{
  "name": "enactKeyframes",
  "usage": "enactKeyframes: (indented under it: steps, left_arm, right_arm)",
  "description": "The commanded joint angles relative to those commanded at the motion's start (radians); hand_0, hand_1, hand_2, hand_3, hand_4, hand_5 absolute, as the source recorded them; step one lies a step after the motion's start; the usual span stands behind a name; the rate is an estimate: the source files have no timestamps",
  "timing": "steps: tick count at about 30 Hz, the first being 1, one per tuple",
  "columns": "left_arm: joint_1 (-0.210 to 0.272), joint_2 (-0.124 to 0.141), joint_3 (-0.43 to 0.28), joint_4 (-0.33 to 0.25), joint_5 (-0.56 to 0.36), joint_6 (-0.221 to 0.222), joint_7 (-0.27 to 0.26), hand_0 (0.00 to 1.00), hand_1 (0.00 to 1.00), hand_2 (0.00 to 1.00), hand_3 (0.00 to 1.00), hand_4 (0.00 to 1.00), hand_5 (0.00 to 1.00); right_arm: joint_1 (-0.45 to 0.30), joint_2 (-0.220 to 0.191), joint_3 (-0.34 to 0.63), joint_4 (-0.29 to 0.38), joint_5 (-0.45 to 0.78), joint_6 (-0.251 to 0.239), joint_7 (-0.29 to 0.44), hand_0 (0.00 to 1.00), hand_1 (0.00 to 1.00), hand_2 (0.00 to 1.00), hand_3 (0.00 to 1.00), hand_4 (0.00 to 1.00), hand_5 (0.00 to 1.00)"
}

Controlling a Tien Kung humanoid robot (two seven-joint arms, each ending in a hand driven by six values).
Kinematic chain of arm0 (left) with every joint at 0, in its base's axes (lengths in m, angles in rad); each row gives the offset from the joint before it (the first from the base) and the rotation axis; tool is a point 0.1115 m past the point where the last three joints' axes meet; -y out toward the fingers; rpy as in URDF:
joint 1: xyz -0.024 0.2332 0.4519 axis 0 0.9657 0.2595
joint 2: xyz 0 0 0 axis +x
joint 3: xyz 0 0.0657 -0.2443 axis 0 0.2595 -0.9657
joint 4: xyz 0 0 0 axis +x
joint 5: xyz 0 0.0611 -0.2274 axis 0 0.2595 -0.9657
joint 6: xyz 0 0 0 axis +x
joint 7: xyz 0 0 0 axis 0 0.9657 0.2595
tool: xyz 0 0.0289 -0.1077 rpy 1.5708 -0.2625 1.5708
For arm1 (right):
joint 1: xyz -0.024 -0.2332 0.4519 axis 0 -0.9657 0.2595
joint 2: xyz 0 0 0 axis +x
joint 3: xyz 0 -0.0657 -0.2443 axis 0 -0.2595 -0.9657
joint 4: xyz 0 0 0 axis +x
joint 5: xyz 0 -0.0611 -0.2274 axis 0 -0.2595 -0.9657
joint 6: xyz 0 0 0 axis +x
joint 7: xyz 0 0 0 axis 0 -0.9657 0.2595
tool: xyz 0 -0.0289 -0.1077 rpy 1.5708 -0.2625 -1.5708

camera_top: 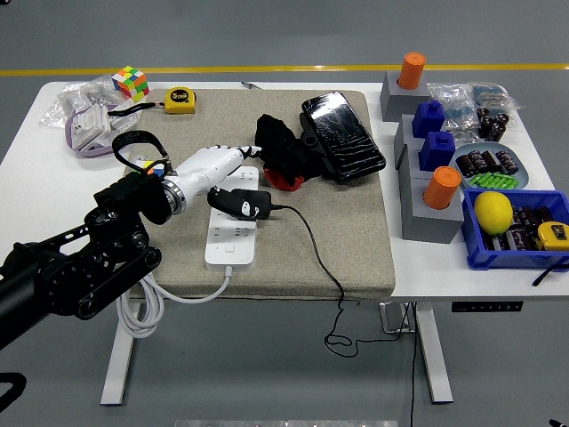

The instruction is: Pull the plug out and thorw away

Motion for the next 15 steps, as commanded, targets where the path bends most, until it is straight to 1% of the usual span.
enactKeyframes:
  steps: [2,3,8,9,14,15]
  left_arm:
    - [-0.003,-0.003,0.004,0.004,0.001,-0.001,0.003,0.808,0.783,0.815,0.874,0.998,0.31]
    - [-0.006,-0.006,0.009,0.007,0.001,-0.002,0.005,0.706,0.718,0.793,0.853,0.998,0.288]
    - [-0.021,-0.017,0.028,0.038,0.003,0.007,0.009,0.706,0.718,0.793,0.853,0.998,0.288]
    - [-0.025,-0.019,0.034,0.05,0.008,0.007,0.017,0.598,0.653,0.76,0.814,0.991,0.267]
    - [-0.038,-0.025,0.051,0.084,0.011,0.007,0.023,0.598,0.653,0.76,0.814,0.991,0.267]
    - [-0.039,-0.025,0.052,0.09,0.013,0.007,0.024,0.566,0.628,0.719,0.784,0.957,0.225]
  right_arm:
    - [0.0,0.0,0.0,0.0,0.0,0.0,0.0,0.619,0.663,0.683,0.635,0.987,0.529]
    - [0.0,0.0,0.0,0.0,0.001,0.0,0.0,0.619,0.664,0.683,0.635,0.987,0.528]
    - [0.002,-0.001,-0.001,0.002,0.003,-0.001,0.001,0.619,0.664,0.683,0.635,0.987,0.528]
    - [0.002,-0.001,-0.001,0.002,0.003,-0.001,0.0,0.619,0.661,0.684,0.634,0.987,0.527]
    - [0.001,0.0,-0.002,0.001,0.003,-0.001,0.0,0.619,0.661,0.684,0.634,0.987,0.527]
    - [0.001,0.0,-0.003,0.001,0.003,-0.001,0.0,0.619,0.662,0.683,0.635,0.987,0.528]
